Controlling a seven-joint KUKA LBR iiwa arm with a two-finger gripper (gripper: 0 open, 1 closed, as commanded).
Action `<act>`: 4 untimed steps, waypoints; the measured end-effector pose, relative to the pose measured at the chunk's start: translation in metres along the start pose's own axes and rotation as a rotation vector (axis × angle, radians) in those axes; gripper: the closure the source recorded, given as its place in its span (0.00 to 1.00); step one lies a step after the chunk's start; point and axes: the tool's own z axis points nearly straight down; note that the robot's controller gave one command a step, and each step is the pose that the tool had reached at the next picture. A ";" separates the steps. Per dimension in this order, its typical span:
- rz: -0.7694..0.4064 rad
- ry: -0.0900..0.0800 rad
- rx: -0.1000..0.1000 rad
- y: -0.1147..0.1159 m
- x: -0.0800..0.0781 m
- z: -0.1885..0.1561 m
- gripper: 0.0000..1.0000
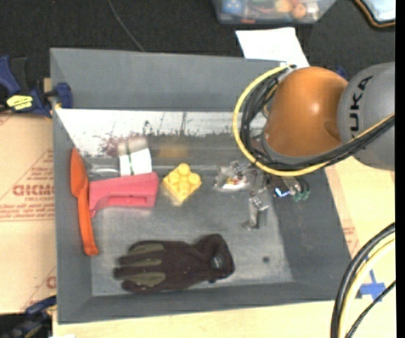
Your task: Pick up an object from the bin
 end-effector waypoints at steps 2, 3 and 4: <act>-0.001 -0.002 0.000 0.000 0.034 0.024 0.00; 0.109 0.007 -0.005 0.029 0.079 0.059 0.00; 0.148 0.007 -0.005 0.033 0.080 0.061 0.00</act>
Offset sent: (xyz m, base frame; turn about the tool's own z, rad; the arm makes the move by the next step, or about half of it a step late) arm -0.0036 -0.0017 -0.0221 -0.4195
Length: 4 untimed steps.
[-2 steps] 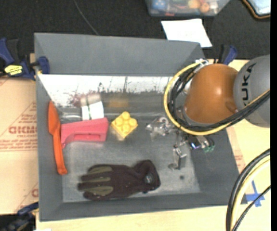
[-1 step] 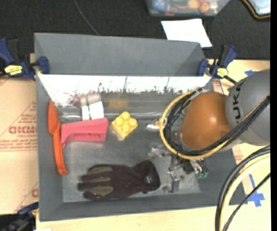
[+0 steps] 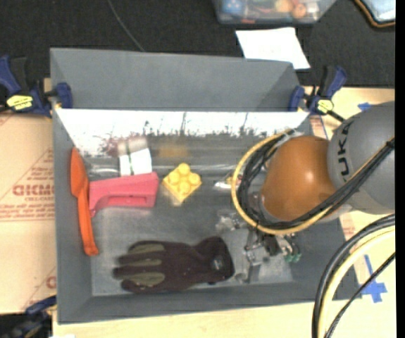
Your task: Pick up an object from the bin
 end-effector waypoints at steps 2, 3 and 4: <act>0.218 -0.004 0.000 0.022 -0.034 0.031 1.00; 0.216 -0.004 0.001 0.021 -0.034 0.031 0.00; 0.214 -0.004 0.001 0.021 -0.034 0.031 0.00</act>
Offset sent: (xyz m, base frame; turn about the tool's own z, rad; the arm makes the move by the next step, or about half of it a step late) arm 0.0278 0.0290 -0.0311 0.2212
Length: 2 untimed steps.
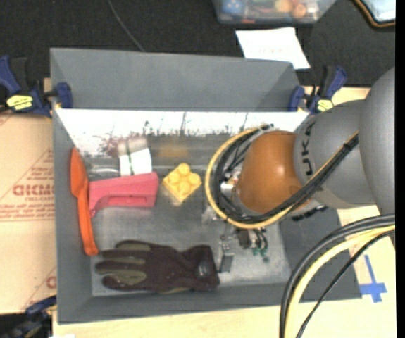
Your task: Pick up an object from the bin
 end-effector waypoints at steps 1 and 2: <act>-0.067 -0.001 -0.001 0.046 0.019 0.005 0.00; -0.061 -0.005 0.002 0.056 0.011 0.008 0.00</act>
Offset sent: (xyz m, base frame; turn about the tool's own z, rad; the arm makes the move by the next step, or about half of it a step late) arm -0.0118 0.0567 -0.0080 -0.0576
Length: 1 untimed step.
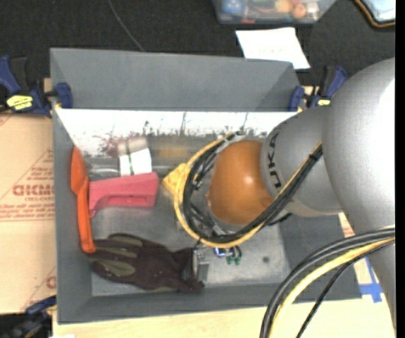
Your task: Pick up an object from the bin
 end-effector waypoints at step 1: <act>-0.001 -0.005 -0.002 0.038 -0.003 0.000 1.00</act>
Offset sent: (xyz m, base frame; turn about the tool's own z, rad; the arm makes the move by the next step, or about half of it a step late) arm 0.0000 0.0000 0.0000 0.0000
